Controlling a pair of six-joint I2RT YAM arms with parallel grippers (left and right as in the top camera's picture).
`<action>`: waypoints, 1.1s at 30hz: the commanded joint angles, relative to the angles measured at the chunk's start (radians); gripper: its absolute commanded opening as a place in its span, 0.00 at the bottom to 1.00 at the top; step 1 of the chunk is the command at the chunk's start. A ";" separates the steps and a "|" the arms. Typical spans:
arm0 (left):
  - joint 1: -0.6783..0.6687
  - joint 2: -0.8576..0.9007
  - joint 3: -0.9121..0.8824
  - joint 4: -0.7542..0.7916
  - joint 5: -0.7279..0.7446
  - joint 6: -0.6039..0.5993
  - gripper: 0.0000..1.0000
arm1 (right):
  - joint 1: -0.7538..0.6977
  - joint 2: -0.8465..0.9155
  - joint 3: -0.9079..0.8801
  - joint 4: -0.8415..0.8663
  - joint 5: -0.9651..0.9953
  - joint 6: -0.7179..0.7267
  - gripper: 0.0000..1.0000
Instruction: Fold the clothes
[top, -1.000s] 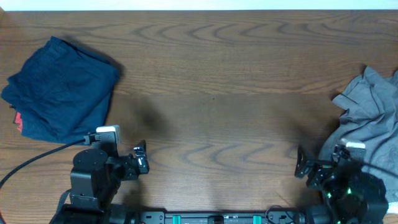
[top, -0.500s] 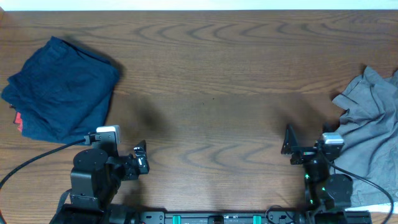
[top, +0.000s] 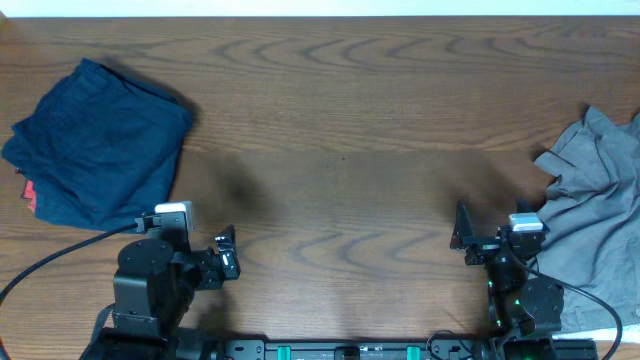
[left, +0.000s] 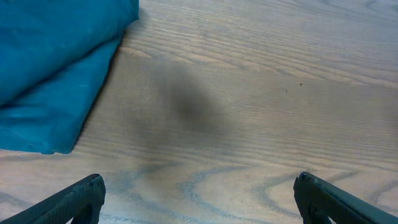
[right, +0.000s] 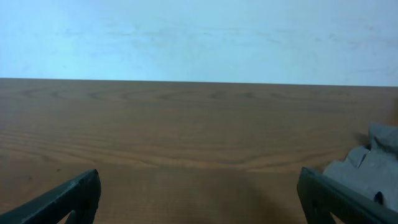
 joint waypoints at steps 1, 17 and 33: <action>0.003 -0.005 0.000 0.000 -0.009 -0.013 0.98 | 0.015 -0.006 -0.006 0.002 -0.010 -0.022 0.99; 0.003 -0.005 0.000 0.000 -0.009 -0.013 0.98 | 0.015 -0.006 -0.006 0.002 -0.010 -0.022 0.99; 0.163 -0.245 -0.214 0.151 0.013 0.029 0.98 | 0.015 -0.006 -0.006 0.002 -0.010 -0.022 0.99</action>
